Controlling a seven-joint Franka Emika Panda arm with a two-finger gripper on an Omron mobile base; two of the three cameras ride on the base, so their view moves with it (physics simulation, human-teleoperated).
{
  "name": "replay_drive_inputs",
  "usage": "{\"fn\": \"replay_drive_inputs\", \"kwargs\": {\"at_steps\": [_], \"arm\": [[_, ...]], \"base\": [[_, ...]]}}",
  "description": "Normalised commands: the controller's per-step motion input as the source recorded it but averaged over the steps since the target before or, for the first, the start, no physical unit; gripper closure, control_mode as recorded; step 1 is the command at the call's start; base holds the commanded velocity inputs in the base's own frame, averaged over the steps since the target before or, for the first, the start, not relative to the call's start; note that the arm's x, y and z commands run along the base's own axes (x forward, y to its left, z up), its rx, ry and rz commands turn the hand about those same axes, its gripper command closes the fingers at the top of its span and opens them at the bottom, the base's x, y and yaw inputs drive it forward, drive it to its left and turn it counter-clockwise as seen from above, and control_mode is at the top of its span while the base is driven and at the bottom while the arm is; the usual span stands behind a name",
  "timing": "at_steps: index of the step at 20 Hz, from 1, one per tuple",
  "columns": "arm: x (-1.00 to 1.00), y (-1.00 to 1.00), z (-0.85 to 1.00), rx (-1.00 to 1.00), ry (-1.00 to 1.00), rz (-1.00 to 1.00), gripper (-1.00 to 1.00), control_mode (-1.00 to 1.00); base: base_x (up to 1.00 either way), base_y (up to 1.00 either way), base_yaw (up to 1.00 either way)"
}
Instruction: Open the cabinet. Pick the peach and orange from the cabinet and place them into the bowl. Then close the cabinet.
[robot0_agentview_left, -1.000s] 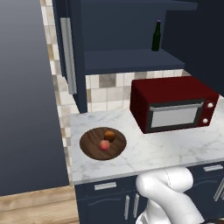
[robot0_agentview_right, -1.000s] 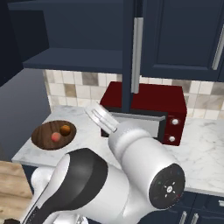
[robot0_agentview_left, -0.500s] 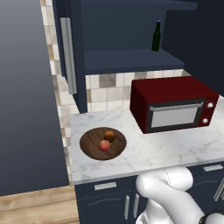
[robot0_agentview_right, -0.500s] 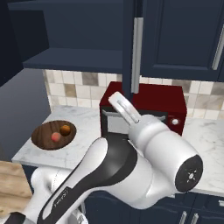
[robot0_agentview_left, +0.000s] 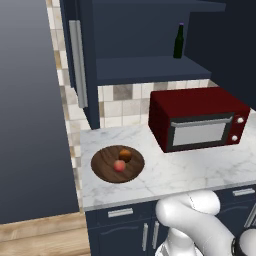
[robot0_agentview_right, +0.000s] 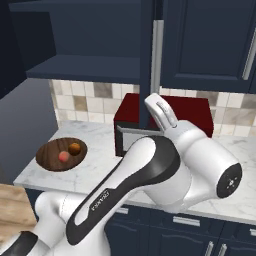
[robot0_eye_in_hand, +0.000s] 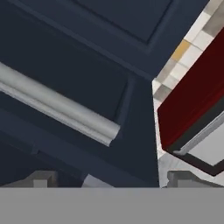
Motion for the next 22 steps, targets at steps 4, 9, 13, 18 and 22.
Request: {"fn": "replay_drive_inputs", "kwargs": {"at_steps": [4, 9, 13, 18, 22], "arm": [[0.42, -0.02, 0.18, 0.07, -0.04, 0.00, -1.00, -1.00], [0.24, 0.00, 0.16, 0.03, -0.06, 0.00, -1.00, -1.00], [0.08, 0.00, 0.09, 0.01, -0.08, 0.00, -1.00, -1.00], [0.02, 0.01, 0.05, 0.00, -0.10, 0.01, -1.00, -1.00], [0.01, 0.18, 0.02, 0.00, -0.12, 0.02, -1.00, -1.00]], "base": [[0.00, 0.00, 0.00], [0.00, 0.00, 0.00], [0.00, 0.00, 0.00], [0.00, 0.00, 0.00], [0.00, 0.00, 0.00]]}}
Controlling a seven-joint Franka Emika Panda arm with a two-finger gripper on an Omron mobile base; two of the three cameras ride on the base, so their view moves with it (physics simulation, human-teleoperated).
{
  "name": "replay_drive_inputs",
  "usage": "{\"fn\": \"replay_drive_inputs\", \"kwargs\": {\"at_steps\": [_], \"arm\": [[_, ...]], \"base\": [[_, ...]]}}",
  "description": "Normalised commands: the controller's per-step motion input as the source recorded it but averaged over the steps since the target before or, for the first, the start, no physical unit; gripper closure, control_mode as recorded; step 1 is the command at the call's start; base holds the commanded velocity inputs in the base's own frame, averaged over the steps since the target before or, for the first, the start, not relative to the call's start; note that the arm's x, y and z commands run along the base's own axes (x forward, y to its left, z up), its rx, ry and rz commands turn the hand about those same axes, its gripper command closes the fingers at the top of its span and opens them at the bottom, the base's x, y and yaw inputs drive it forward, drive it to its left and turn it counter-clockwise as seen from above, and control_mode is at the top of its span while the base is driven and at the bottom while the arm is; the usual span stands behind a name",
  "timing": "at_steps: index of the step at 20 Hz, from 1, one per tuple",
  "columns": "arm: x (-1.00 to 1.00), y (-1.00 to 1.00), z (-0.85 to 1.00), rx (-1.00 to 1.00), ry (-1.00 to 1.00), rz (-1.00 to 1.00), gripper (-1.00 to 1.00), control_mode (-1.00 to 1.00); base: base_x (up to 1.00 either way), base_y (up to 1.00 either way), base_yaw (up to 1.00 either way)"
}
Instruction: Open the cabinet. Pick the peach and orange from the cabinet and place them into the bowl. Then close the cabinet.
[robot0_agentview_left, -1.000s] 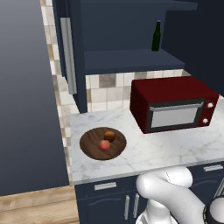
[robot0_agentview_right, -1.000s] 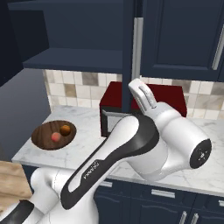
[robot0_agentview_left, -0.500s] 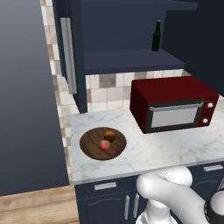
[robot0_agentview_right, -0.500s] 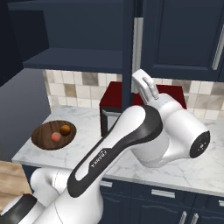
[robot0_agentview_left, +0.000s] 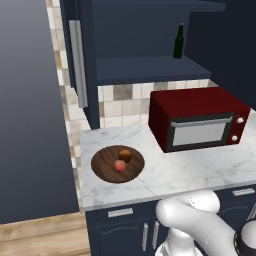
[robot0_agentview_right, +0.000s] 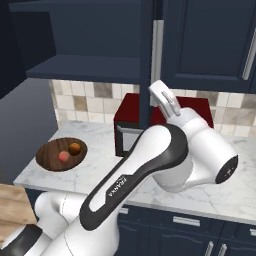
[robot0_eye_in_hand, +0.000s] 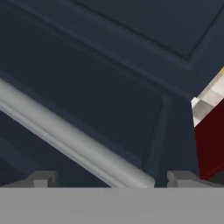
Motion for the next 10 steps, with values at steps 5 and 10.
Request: {"fn": "replay_drive_inputs", "kwargs": {"at_steps": [5, 10], "arm": [[0.26, 0.06, 0.00, 0.00, -0.05, 0.03, -1.00, -1.00], [0.18, 0.11, 0.00, 0.00, -0.01, 0.04, -1.00, -1.00]], "base": [[0.00, 0.00, 0.00], [0.00, 0.00, 0.00]]}}
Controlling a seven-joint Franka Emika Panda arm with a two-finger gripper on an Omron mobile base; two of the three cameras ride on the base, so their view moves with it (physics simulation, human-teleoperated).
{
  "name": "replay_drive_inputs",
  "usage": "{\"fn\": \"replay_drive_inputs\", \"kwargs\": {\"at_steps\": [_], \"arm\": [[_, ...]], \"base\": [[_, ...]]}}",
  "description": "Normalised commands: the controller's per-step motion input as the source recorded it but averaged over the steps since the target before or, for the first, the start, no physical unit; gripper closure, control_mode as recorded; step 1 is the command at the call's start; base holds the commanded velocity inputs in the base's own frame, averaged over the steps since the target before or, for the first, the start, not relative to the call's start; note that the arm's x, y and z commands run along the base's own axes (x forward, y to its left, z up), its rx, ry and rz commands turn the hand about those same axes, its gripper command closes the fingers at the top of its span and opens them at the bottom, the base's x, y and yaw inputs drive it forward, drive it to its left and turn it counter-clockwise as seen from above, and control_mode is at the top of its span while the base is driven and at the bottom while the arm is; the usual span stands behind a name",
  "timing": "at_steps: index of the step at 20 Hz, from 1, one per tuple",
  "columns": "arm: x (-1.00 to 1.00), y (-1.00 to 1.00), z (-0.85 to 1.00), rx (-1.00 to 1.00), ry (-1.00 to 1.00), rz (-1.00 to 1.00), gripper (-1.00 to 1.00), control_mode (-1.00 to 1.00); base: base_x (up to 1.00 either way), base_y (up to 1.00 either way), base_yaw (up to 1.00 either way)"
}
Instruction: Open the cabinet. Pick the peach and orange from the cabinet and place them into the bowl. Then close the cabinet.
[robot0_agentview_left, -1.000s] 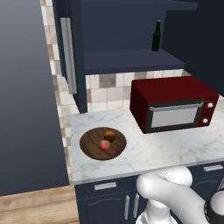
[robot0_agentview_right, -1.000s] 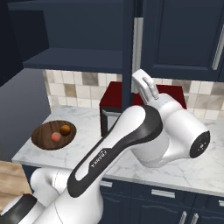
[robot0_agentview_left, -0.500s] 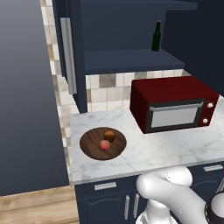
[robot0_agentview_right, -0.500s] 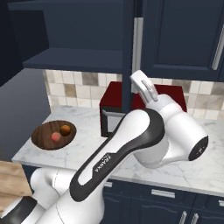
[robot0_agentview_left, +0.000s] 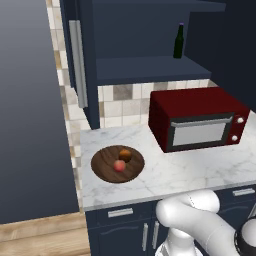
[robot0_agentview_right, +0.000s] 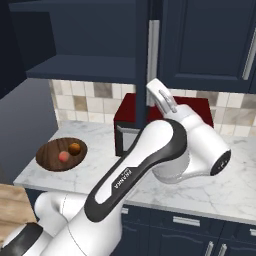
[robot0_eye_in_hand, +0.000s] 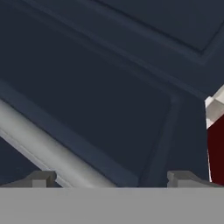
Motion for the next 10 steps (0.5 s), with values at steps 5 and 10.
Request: {"fn": "replay_drive_inputs", "kwargs": {"at_steps": [5, 10], "arm": [[0.00, 0.40, 0.00, 0.00, -0.01, 0.06, -1.00, -1.00], [-0.05, 0.42, 0.04, 0.00, -0.09, 0.10, -1.00, -1.00]], "base": [[0.00, 0.00, 0.00], [0.00, 0.00, 0.00]]}}
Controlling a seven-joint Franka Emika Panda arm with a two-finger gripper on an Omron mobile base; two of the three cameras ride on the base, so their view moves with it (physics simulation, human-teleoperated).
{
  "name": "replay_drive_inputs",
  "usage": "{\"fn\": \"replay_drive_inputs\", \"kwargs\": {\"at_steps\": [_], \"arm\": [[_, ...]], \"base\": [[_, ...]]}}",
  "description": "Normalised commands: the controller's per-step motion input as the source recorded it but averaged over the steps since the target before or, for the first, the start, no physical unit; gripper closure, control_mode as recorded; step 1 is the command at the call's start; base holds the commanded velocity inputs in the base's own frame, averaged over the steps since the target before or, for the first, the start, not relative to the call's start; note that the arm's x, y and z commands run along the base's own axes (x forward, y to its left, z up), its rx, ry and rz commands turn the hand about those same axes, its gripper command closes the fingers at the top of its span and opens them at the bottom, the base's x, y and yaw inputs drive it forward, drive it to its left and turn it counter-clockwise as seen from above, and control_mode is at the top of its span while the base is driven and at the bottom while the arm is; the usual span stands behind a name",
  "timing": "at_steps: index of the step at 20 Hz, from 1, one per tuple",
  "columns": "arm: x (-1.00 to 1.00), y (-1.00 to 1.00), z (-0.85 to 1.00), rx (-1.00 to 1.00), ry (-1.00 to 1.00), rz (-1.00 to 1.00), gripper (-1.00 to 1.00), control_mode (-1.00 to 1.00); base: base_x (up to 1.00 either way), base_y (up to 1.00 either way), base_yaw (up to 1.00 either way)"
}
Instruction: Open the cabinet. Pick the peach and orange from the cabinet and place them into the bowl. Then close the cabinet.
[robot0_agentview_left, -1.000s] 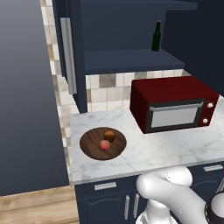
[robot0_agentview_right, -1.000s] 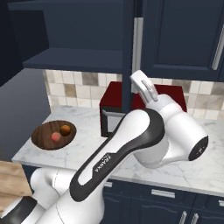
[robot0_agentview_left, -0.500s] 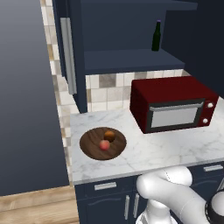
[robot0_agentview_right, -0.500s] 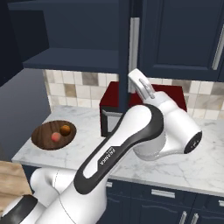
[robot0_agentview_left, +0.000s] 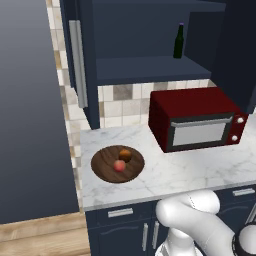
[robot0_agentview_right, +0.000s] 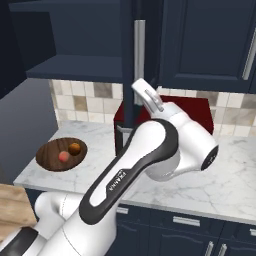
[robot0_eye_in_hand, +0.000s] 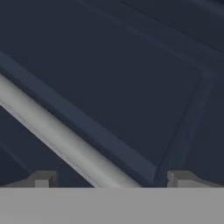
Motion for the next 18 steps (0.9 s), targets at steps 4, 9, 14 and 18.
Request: {"fn": "replay_drive_inputs", "kwargs": {"at_steps": [4, 9, 14, 18], "arm": [[-0.08, 0.38, 0.04, 0.00, -0.15, 0.10, -1.00, -1.00], [-0.01, 0.43, -0.02, 0.00, -0.15, 0.11, -1.00, -1.00], [0.00, 0.38, 0.00, 0.00, -0.07, 0.14, -1.00, -1.00], [0.00, 0.26, 0.00, 0.00, 0.00, 0.14, -1.00, -1.00]], "base": [[0.00, 0.00, 0.00], [0.00, 0.00, 0.00], [0.00, 0.00, 0.00], [0.00, 0.00, 0.00]]}}
